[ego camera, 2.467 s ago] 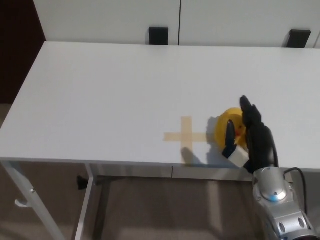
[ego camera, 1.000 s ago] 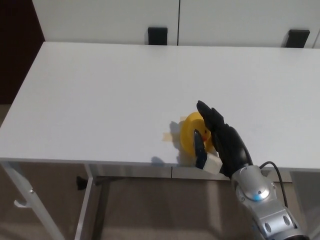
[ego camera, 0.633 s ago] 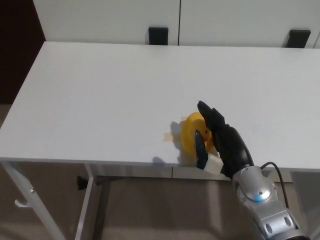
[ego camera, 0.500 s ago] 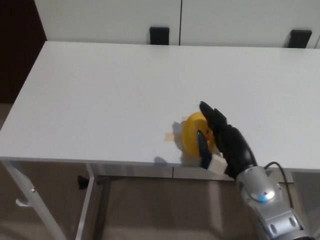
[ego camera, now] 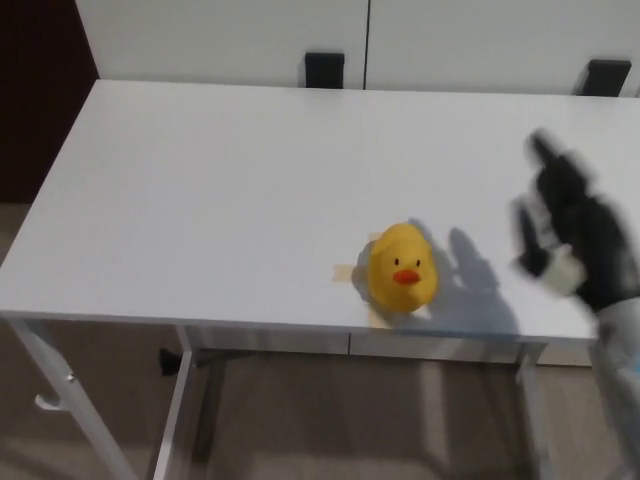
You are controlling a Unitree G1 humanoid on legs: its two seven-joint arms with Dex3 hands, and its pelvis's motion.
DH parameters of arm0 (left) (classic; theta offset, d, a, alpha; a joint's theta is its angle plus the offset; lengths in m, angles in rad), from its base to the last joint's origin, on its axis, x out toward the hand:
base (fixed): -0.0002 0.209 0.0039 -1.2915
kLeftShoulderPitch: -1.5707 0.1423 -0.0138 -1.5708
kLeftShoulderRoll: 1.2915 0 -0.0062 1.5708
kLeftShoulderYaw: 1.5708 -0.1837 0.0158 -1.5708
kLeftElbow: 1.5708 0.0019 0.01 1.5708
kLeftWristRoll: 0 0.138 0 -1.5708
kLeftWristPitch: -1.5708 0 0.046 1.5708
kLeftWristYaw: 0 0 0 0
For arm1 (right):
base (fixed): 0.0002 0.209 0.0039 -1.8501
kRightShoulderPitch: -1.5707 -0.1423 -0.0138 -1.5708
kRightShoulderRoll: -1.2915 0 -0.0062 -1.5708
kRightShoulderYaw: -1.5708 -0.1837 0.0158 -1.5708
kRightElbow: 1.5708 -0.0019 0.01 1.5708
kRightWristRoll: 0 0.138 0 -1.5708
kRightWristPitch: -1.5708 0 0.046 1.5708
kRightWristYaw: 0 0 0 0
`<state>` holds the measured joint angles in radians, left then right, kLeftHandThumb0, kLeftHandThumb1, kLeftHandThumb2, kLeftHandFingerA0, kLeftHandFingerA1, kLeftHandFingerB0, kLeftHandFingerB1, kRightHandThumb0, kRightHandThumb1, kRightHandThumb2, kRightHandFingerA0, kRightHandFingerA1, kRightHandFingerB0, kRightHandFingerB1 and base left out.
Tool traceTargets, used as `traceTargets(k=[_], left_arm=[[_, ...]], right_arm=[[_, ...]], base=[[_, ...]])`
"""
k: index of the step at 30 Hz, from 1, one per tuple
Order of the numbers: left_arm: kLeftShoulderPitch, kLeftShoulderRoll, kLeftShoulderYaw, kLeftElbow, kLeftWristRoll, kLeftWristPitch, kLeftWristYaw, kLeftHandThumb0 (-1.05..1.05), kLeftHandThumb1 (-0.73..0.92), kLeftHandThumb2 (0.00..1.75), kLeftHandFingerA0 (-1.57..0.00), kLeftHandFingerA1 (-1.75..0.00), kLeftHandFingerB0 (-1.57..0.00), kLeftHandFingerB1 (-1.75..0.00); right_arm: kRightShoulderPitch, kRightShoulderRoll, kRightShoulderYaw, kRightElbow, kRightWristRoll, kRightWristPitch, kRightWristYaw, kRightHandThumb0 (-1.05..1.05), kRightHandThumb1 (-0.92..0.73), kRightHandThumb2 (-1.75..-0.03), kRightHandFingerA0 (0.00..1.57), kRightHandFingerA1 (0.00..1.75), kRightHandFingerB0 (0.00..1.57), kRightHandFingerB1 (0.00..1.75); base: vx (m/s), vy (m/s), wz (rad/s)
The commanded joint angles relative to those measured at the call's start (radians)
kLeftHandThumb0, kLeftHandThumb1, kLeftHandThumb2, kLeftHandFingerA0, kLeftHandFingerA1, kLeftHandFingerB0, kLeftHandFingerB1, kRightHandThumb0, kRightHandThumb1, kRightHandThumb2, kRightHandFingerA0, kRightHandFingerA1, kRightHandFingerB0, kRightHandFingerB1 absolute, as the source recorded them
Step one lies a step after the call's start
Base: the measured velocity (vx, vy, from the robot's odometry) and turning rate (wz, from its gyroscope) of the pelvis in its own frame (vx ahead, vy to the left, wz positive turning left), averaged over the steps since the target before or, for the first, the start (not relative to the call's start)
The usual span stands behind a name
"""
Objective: The robot uses its right hand to push the yellow duck toy to the center of the white desk.
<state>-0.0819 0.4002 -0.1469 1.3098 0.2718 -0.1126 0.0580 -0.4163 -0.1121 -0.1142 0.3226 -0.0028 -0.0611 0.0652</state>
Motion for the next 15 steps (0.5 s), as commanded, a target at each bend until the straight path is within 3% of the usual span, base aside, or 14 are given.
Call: traceTargets(k=[1,2,3,4,5,6,7,9,10,11,12,13,14,15], left_arm=[[0.008,0.018,0.000,0.004,0.011,-0.013,-0.002,-0.20,0.67,0.66,-0.85,-0.79,-0.79,-0.60],[0.008,0.018,0.000,0.004,0.011,-0.013,-0.002,-0.20,0.67,0.66,-0.85,-0.79,-0.79,-0.60],[0.009,0.020,0.000,0.003,0.011,-0.016,-0.002,-0.17,0.67,0.68,-0.84,-0.73,-0.78,-0.60],[0.010,0.021,0.001,0.003,0.010,-0.017,-0.003,-0.17,0.67,0.68,-0.84,-0.73,-0.78,-0.60],[0.011,0.023,-0.002,0.003,0.013,-0.016,0.000,-0.19,0.68,0.65,-0.84,-0.70,-0.78,-0.58],[0.012,0.024,-0.003,0.003,0.015,-0.015,0.002,-0.19,0.68,0.65,-0.84,-0.70,-0.78,-0.58],[0.016,0.026,-0.002,0.002,0.014,-0.019,0.002,-0.19,0.68,0.66,-0.83,-0.72,-0.78,-0.59],[0.018,0.028,-0.001,0.001,0.012,-0.023,0.002,-0.19,0.68,0.66,-0.83,-0.72,-0.78,-0.59],[0.019,0.029,0.004,0.000,0.008,-0.024,0.001,-0.19,0.68,0.66,-0.83,-0.73,-0.78,-0.59],[0.020,0.030,0.007,0.000,0.004,-0.023,0.000,-0.19,0.68,0.66,-0.83,-0.73,-0.78,-0.59],[0.020,0.031,0.007,0.001,0.004,-0.024,0.000,-0.18,0.67,0.67,-0.85,-0.74,-0.81,-0.61],[0.020,0.032,0.007,0.002,0.005,-0.024,0.001,-0.18,0.67,0.67,-0.85,-0.74,-0.81,-0.61],[0.021,0.034,0.006,0.003,0.007,-0.026,0.002,-0.20,0.67,0.65,-0.84,-0.73,-0.80,-0.59],[0.022,0.035,0.005,0.003,0.009,-0.027,0.003,-0.20,0.67,0.65,-0.84,-0.73,-0.80,-0.59]], right_arm=[[0.022,-0.137,-0.177,-0.090,0.144,-0.012,0.065,-0.94,-0.71,-0.98,0.00,0.00,0.00,0.00],[0.022,-0.136,-0.179,-0.093,0.144,-0.010,0.068,-0.94,-0.71,-0.98,0.00,0.00,0.00,0.00],[0.050,-0.192,-0.225,-0.086,0.157,-0.015,0.095,-0.95,-0.92,-0.69,0.00,0.00,0.00,0.00],[0.070,-0.234,-0.260,-0.081,0.167,-0.018,0.117,-0.95,-0.92,-0.69,0.00,0.00,0.00,0.00],[0.120,-0.297,-0.314,-0.061,0.171,-0.052,0.145,-1.04,-0.87,-1.19,0.00,0.23,0.00,0.19],[0.154,-0.338,-0.349,-0.048,0.173,-0.076,0.163,-1.04,-0.87,-1.19,0.00,0.23,0.00,0.19],[0.221,-0.379,-0.397,-0.037,0.168,-0.082,0.172,-1.05,-0.78,-1.15,0.00,0.36,0.00,0.29],[0.268,-0.407,-0.429,-0.030,0.167,-0.083,0.178,-1.05,-0.78,-1.15,0.00,0.36,0.00,0.29],[0.348,-0.432,-0.480,-0.005,0.168,-0.093,0.185,-0.84,-0.63,-0.99,0.12,0.77,0.03,0.56],[0.402,-0.448,-0.513,0.013,0.170,-0.101,0.191,-0.84,-0.63,-0.99,0.12,0.77,0.03,0.56],[0.440,-0.469,-0.547,0.094,0.193,-0.119,0.223,-0.42,-0.47,-1.07,0.02,0.57,0.02,0.56],[0.463,-0.484,-0.569,0.152,0.211,-0.131,0.248,-0.42,-0.47,-1.07,0.02,0.57,0.02,0.56],[0.475,-0.493,-0.593,0.231,0.234,-0.141,0.265,-0.69,-0.58,-0.93,0.16,0.65,0.10,0.56],[0.482,-0.499,-0.609,0.284,0.249,-0.149,0.277,-0.69,-0.58,-0.93,0.16,0.65,0.10,0.56]], base=[[0.00,0.000,0.00],[0.00,0.000,0.00],[0.00,0.000,0.00],[0.00,0.000,0.00],[0.00,0.000,0.00],[0.00,0.000,0.00],[0.00,0.000,0.00],[0.00,0.000,0.00],[0.00,0.000,0.00],[0.00,0.000,0.00],[0.00,0.000,0.07],[0.00,0.000,0.00],[0.00,0.000,0.00],[0.00,0.000,0.00]])
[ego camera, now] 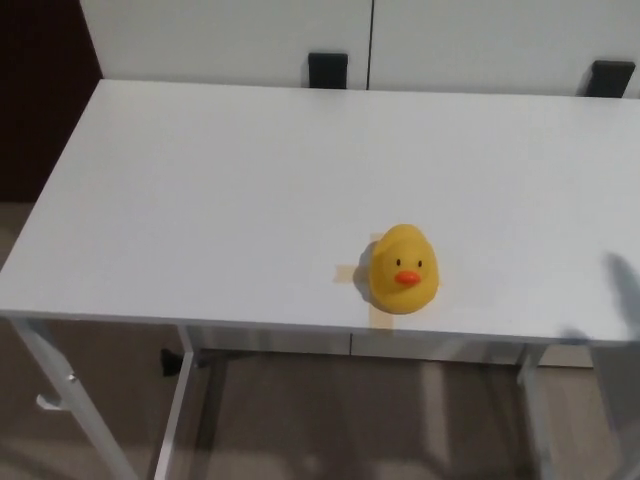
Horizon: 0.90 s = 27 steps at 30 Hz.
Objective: The robot uses its right hand to push the yellow duck toy to the center of the white desk.
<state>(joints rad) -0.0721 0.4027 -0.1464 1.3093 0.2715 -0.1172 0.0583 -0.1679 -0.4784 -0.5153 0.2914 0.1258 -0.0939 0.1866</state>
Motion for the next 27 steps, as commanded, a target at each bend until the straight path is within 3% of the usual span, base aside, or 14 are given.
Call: traceTargets(k=[1,2,4,7,8,10,11,14,15,20,21,27], left_arm=[[0.012,0.033,0.005,0.003,0.009,-0.023,0.003,-0.20,0.67,0.65,-0.84,-0.73,-0.80,-0.59],[0.012,0.034,0.006,0.004,0.008,-0.022,0.001,-0.19,0.67,0.65,-0.84,-0.73,-0.80,-0.60],[0.009,0.036,0.007,0.003,0.008,-0.019,0.000,-0.19,0.67,0.65,-0.84,-0.74,-0.80,-0.59],[0.006,0.037,0.005,0.003,0.010,-0.017,0.001,-0.19,0.67,0.65,-0.84,-0.74,-0.80,-0.59],[0.006,0.037,0.004,0.003,0.011,-0.017,0.001,-0.19,0.67,0.66,-0.85,-0.75,-0.81,-0.60],[0.007,0.037,0.004,0.004,0.012,-0.018,0.001,-0.19,0.67,0.66,-0.85,-0.75,-0.81,-0.60],[0.008,0.037,0.003,0.005,0.012,-0.018,0.001,-0.19,0.68,0.64,-0.85,-0.74,-0.81,-0.59],[0.008,0.040,0.002,0.006,0.014,-0.018,0.004,-0.19,0.68,0.65,-0.84,-0.74,-0.81,-0.58],[0.009,0.042,0.002,0.006,0.014,-0.019,0.003,-0.19,0.68,0.66,-0.84,-0.72,-0.79,-0.58],[0.016,0.048,0.003,0.007,0.014,-0.020,0.001,-0.19,0.69,0.64,-0.83,-0.71,-0.79,-0.57],[0.017,0.049,0.004,0.009,0.012,-0.019,0.000,-0.21,0.71,0.61,-0.84,-0.69,-0.76,-0.53],[0.020,0.045,0.011,0.010,0.004,-0.020,0.007,-0.20,0.67,0.64,-0.84,-0.71,-0.79,-0.57]], right_arm=[[0.234,-0.132,-0.208,0.315,0.120,-0.117,0.156,-0.69,-0.58,-0.93,0.16,0.65,0.10,0.56],[0.248,-0.127,-0.231,0.409,0.134,-0.158,0.161,-0.39,-0.72,-0.61,0.28,0.64,0.23,0.50],[0.270,-0.119,-0.250,0.531,0.130,-0.237,0.144,-0.33,-0.69,-0.66,0.37,0.65,0.31,0.52],[0.280,-0.115,-0.250,0.577,0.112,-0.285,0.118,-0.33,-0.69,-0.66,0.37,0.65,0.31,0.52],[0.298,-0.106,-0.247,0.611,0.097,-0.278,0.076,-0.12,-0.57,-1.03,0.43,0.66,0.41,0.58],[0.309,-0.102,-0.245,0.641,0.088,-0.272,0.051,-0.12,-0.57,-1.03,0.43,0.66,0.41,0.58],[0.327,-0.100,-0.223,0.683,0.053,-0.278,0.000,0.06,-0.42,-1.15,0.61,0.59,0.53,0.48],[0.351,-0.109,-0.167,0.767,-0.011,-0.310,-0.054,0.07,-0.37,-1.27,0.69,0.54,0.58,0.45],[0.360,-0.107,-0.158,0.783,-0.002,-0.294,-0.012,0.12,-0.31,-1.24,0.88,0.52,0.73,0.50],[0.377,-0.111,-0.115,0.822,0.006,-0.289,0.066,0.12,-0.29,-1.21,0.93,0.52,0.79,0.52],[0.377,-0.117,-0.091,0.831,-0.007,-0.297,0.068,0.06,-0.32,-1.16,0.94,0.52,0.86,0.54],[0.373,-0.134,-0.039,0.837,-0.018,-0.312,0.073,-0.01,-0.32,-1.20,0.96,0.52,0.84,0.54]], base=[[0.00,0.000,0.00],[0.00,0.000,-0.07],[0.00,0.000,-0.04],[0.00,0.000,0.00],[0.00,0.000,0.00],[0.00,0.000,0.00],[0.00,0.000,0.00],[0.00,0.000,0.00],[0.00,0.000,0.00],[0.00,0.000,0.00],[0.00,0.000,0.00],[0.00,0.000,0.00]])
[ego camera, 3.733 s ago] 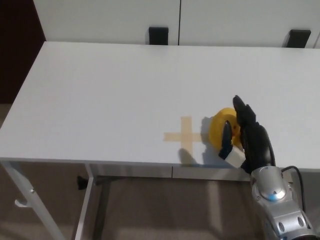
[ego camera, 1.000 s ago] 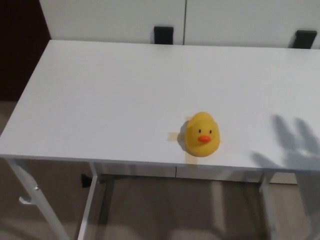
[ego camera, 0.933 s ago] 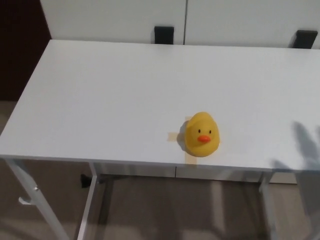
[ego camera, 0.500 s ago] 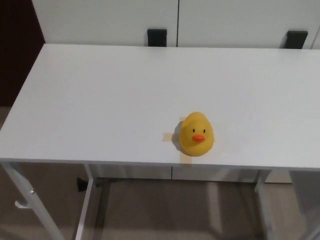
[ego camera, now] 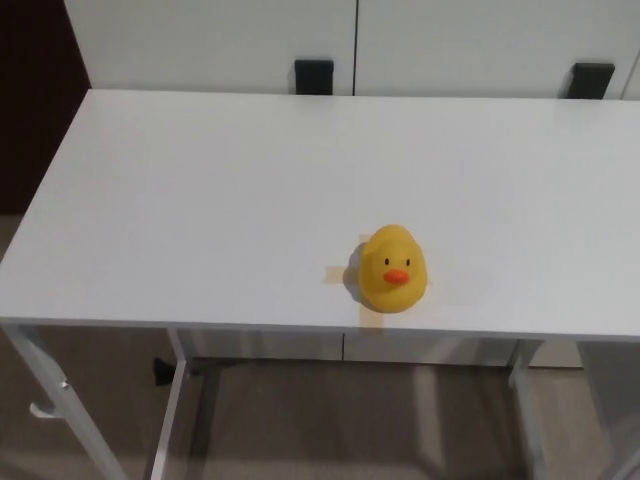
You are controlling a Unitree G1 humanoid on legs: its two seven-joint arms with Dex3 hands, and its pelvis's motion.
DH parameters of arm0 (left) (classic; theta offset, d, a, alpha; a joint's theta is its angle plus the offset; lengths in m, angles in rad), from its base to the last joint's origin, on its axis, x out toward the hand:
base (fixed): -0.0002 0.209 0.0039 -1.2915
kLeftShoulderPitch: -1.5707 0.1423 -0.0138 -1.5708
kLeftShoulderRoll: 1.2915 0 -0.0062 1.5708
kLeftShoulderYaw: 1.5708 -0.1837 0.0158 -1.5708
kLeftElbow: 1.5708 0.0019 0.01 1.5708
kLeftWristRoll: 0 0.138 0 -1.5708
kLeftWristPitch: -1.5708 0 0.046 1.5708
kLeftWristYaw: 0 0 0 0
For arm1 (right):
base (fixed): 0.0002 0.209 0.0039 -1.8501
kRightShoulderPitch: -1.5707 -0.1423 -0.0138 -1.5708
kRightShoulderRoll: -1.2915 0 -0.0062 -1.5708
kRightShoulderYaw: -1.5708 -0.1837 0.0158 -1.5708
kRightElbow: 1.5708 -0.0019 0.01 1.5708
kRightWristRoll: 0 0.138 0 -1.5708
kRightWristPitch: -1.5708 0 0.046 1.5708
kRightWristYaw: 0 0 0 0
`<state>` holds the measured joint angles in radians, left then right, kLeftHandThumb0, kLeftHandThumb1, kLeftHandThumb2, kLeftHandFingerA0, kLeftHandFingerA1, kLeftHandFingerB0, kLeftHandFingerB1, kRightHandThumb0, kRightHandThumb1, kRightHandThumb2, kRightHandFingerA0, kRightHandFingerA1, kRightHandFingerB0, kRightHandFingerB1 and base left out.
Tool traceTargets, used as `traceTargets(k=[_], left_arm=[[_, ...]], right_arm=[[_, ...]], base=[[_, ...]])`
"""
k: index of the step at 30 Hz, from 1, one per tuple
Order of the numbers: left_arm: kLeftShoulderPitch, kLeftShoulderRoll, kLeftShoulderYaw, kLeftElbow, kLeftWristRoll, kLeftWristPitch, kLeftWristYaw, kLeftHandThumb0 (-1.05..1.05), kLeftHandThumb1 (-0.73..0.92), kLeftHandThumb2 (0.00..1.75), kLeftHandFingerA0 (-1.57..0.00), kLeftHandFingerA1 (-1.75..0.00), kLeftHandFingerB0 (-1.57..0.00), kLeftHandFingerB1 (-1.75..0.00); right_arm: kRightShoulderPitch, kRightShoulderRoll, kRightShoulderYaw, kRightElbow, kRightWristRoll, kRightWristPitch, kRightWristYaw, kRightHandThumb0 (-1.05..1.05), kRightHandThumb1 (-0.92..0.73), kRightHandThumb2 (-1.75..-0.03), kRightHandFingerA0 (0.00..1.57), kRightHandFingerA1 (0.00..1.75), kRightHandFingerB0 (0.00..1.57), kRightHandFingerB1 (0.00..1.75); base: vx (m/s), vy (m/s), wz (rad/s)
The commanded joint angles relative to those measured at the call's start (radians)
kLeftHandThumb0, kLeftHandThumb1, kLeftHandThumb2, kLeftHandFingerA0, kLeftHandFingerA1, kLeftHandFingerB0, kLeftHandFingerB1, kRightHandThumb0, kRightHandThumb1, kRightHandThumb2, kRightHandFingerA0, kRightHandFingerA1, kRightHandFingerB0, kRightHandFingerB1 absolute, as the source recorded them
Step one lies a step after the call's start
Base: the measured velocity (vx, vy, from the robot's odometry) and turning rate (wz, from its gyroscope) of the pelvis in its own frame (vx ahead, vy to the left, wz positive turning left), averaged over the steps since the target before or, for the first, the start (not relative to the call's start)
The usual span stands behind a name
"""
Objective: The robot uses its right hand to push the yellow duck toy to the center of the white desk.
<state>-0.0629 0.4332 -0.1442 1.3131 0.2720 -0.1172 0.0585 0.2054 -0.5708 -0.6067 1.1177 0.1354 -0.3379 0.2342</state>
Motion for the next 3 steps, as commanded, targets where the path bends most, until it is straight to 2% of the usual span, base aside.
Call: traceTargets(k=[1,3], left_arm=[[0.015,0.012,0.010,0.006,0.003,-0.021,0.008,-0.22,0.68,0.62,-0.84,-0.75,-0.81,-0.57],[0.015,0.012,0.010,0.006,0.003,-0.021,0.008,-0.22,0.68,0.62,-0.84,-0.75,-0.81,-0.57]], right_arm=[[0.001,-0.051,0.066,0.003,-0.028,-0.073,0.026,0.00,-0.32,-1.25,1.00,0.53,0.86,0.56],[0.001,-0.051,0.066,0.003,-0.028,-0.073,0.026,0.00,-0.32,-1.25,1.00,0.53,0.86,0.56]], base=[[0.00,0.000,0.00],[0.00,0.000,0.00]])
